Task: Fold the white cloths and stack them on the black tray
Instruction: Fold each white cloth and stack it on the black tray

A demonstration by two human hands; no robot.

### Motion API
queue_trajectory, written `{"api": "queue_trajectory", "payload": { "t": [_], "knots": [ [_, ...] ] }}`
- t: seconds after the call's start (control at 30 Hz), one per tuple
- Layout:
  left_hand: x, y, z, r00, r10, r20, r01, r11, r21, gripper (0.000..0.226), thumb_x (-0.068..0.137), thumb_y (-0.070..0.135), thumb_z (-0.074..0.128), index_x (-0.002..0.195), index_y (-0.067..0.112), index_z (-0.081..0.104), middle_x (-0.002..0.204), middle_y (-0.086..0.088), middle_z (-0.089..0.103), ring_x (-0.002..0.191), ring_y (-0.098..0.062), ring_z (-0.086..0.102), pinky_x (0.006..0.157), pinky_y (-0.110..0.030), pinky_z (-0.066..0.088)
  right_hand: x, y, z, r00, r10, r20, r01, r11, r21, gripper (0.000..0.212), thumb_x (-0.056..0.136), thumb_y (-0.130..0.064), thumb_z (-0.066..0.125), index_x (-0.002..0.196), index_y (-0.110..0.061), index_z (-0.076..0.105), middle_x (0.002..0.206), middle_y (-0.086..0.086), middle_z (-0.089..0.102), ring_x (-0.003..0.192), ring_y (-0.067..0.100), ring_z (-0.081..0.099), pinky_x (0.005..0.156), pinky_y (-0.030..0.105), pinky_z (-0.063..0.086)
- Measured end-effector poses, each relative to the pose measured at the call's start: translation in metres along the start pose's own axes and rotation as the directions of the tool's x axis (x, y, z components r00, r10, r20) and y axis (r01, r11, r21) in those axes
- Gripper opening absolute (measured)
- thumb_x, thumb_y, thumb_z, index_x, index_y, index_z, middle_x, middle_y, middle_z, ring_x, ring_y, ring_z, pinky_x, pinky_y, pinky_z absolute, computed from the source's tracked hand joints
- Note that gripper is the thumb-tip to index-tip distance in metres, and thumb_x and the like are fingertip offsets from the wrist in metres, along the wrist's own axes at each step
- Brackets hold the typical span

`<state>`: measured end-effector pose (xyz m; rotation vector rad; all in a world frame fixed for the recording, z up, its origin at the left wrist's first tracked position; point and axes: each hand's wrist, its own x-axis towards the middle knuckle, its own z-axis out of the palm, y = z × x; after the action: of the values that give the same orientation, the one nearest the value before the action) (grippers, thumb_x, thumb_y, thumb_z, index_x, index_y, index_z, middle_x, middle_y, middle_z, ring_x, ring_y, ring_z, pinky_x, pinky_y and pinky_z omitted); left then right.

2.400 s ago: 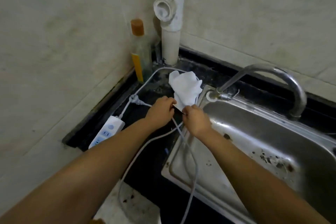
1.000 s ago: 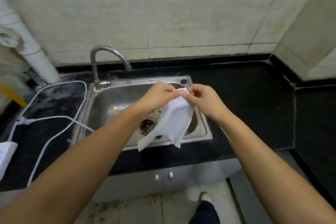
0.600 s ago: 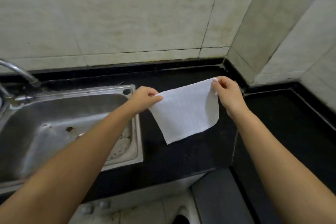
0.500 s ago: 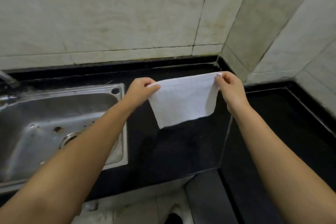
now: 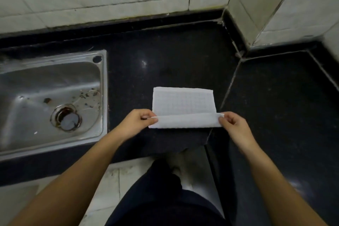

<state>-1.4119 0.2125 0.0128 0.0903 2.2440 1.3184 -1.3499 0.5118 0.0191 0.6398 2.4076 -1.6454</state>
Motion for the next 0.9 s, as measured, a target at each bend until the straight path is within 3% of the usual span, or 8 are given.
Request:
{"api": "queue_trajectory", "payload": {
  "t": [0.1,0.2,0.4,0.53,0.63,0.73,0.9],
  "knots": [
    [0.012,-0.002,0.004,0.999,-0.011,-0.048,0.011,1.000,-0.008,0.013,0.087,0.018,0.064,0.076,0.022,0.069,0.074,0.002,0.070,0.070,-0.003,0.060,0.071,-0.018,0.046,0.004,0.007,-0.001,0.997,0.074,0.033,-0.072,0.995,-0.063,0.012,0.094,-0.014,0.055,0.098,-0.012,0.066,0.075,-0.001,0.060,0.072,0.012,0.056,0.068,0.023,0.045],
    [0.039,0.003,0.001,0.988,-0.010,-0.157,0.014,1.000,0.026,0.008,0.087,0.022,0.065,0.082,0.017,0.068,0.086,-0.010,0.067,0.077,-0.012,0.058,0.074,-0.026,0.045,0.033,-0.001,0.001,0.997,0.075,-0.028,-0.078,0.990,-0.122,0.011,0.092,-0.016,0.057,0.096,-0.009,0.065,0.081,0.003,0.061,0.078,0.018,0.057,0.074,0.033,0.047],
    [0.093,0.021,-0.003,0.963,0.054,-0.264,0.006,0.976,0.220,0.008,0.089,0.022,0.060,0.086,0.015,0.063,0.082,-0.005,0.060,0.075,-0.015,0.054,0.066,-0.026,0.042,0.091,-0.021,0.018,0.982,0.047,-0.182,-0.094,0.962,-0.257,0.015,0.093,-0.016,0.052,0.097,-0.005,0.061,0.085,0.006,0.055,0.079,0.018,0.050,0.071,0.028,0.042],
    [0.108,0.015,-0.002,0.964,0.132,-0.232,0.002,0.864,0.503,0.015,0.091,0.023,0.056,0.102,0.016,0.061,0.099,-0.003,0.061,0.097,-0.021,0.054,0.086,-0.035,0.042,0.104,-0.019,0.034,0.977,0.007,-0.213,-0.117,0.853,-0.509,0.019,0.091,-0.019,0.051,0.106,-0.013,0.060,0.109,0.011,0.058,0.102,0.028,0.055,0.092,0.043,0.044],
    [0.100,0.006,0.003,0.938,0.162,-0.306,0.033,0.837,0.547,0.040,0.090,0.028,0.057,0.127,0.017,0.049,0.117,-0.006,0.053,0.111,-0.023,0.047,0.098,-0.037,0.034,0.105,-0.026,0.041,0.972,-0.079,-0.222,-0.091,0.745,-0.661,0.032,0.090,-0.018,0.051,0.122,-0.016,0.052,0.124,0.011,0.050,0.118,0.030,0.044,0.100,0.043,0.034],
    [0.079,-0.006,0.011,0.901,0.210,-0.379,0.046,0.823,0.565,0.056,0.087,0.038,0.060,0.134,0.014,0.043,0.123,-0.008,0.050,0.112,-0.026,0.046,0.096,-0.038,0.034,0.112,-0.049,0.063,0.977,-0.185,-0.107,0.047,0.673,-0.738,0.042,0.091,-0.020,0.051,0.132,-0.019,0.045,0.133,0.010,0.045,0.125,0.029,0.038,0.102,0.042,0.030],
    [0.052,-0.031,0.020,0.909,0.160,-0.385,0.139,0.755,0.641,0.065,0.082,0.058,0.046,0.129,0.012,0.048,0.118,-0.009,0.055,0.107,-0.027,0.053,0.091,-0.042,0.042,0.122,-0.089,0.142,0.911,-0.206,0.357,0.407,0.577,-0.708,0.043,0.093,-0.030,0.052,0.135,-0.021,0.043,0.135,0.006,0.045,0.126,0.025,0.040,0.103,0.041,0.033]
  ]
}}
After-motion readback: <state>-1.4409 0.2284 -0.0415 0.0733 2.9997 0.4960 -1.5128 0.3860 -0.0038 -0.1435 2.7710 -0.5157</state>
